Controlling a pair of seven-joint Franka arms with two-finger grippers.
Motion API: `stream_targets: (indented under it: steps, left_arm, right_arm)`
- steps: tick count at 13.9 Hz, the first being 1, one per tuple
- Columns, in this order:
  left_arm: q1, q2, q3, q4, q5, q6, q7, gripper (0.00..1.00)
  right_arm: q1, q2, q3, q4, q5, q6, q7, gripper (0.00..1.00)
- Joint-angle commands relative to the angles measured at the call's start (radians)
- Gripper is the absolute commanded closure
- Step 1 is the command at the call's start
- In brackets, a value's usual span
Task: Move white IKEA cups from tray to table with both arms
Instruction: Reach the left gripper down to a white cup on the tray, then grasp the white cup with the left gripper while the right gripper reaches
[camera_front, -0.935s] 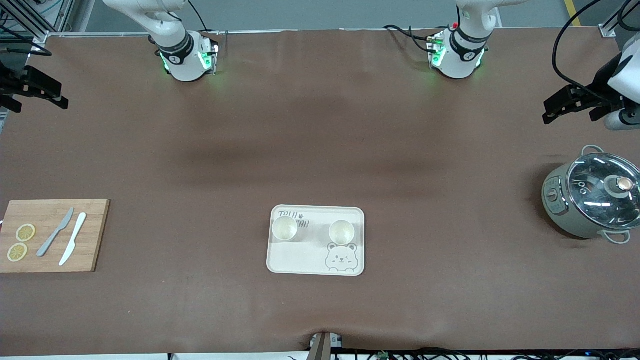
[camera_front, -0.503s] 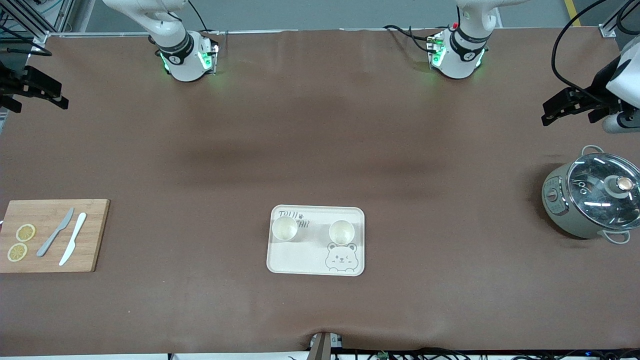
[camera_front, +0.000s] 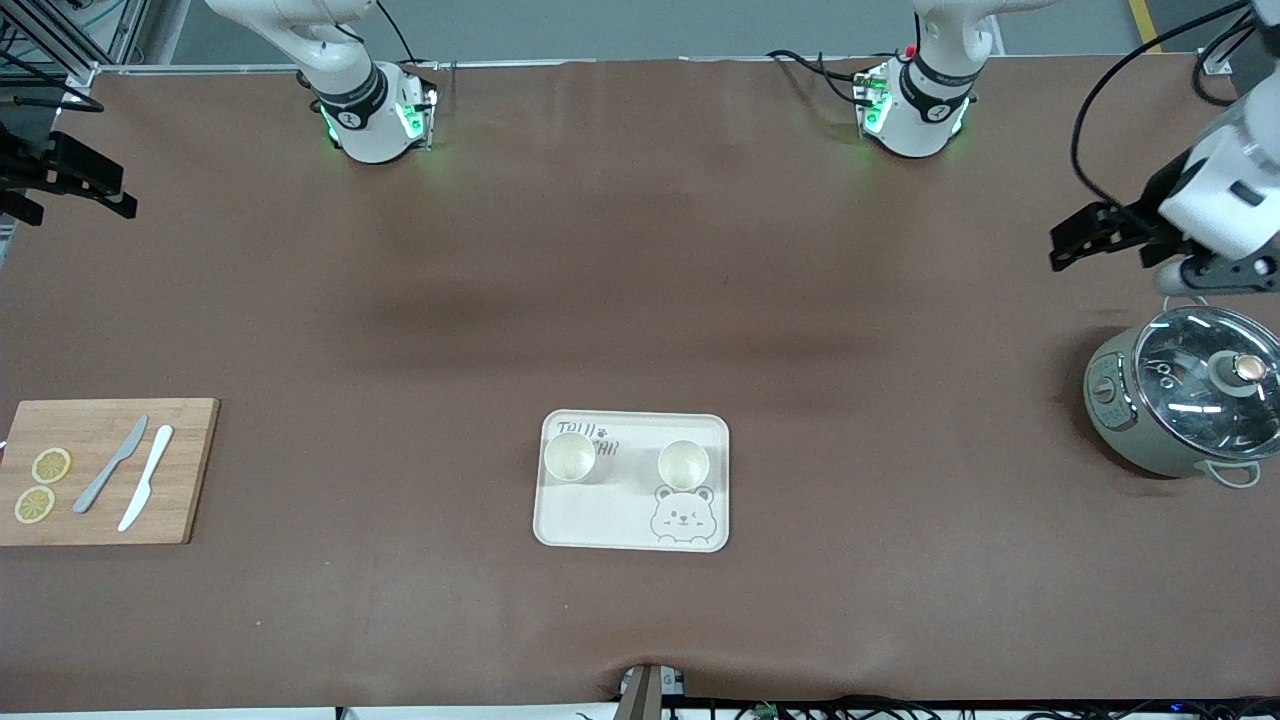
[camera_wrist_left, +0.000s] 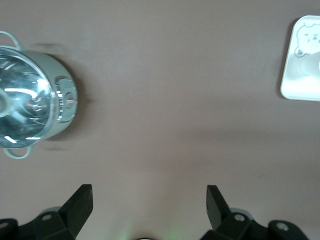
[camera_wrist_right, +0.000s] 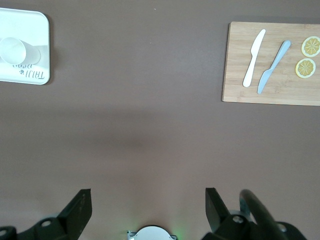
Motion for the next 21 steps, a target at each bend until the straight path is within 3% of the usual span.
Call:
stream_targets:
  steps: [1,6,11,16,18,21]
  left_arm:
    - [-0.022,0.074,-0.069,0.014,0.004,0.072,-0.131,0.0]
    - [-0.175,0.241,-0.101,0.03,0.01,0.24,-0.5,0.0]
    - [-0.339,0.454,-0.092,0.162,0.018,0.43,-0.789,0.0]
    - [-0.376,0.606,-0.089,0.161,0.075,0.698,-0.854,0.0]
    - [-0.388,0.66,-0.089,0.162,0.093,0.792,-0.857,0.11]
    - [-0.427,0.717,-0.065,0.161,0.096,0.837,-0.87,0.19]
  right_arm:
    - [-0.024,-0.017,0.012,-0.015,0.017,0.0,-0.009,0.0]
    - [-0.024,-0.017,0.012,-0.015,0.015,0.0,-0.009,0.0]
    - [-0.022,-0.017,0.012,-0.012,0.015,0.0,-0.009,0.0]
    - [-0.011,-0.016,0.018,0.003,0.008,0.005,-0.011,0.0]
    - [-0.01,-0.005,0.018,0.026,0.009,0.006,-0.009,0.0]
    - [0.012,0.014,0.019,0.049,0.003,0.005,-0.005,0.0]
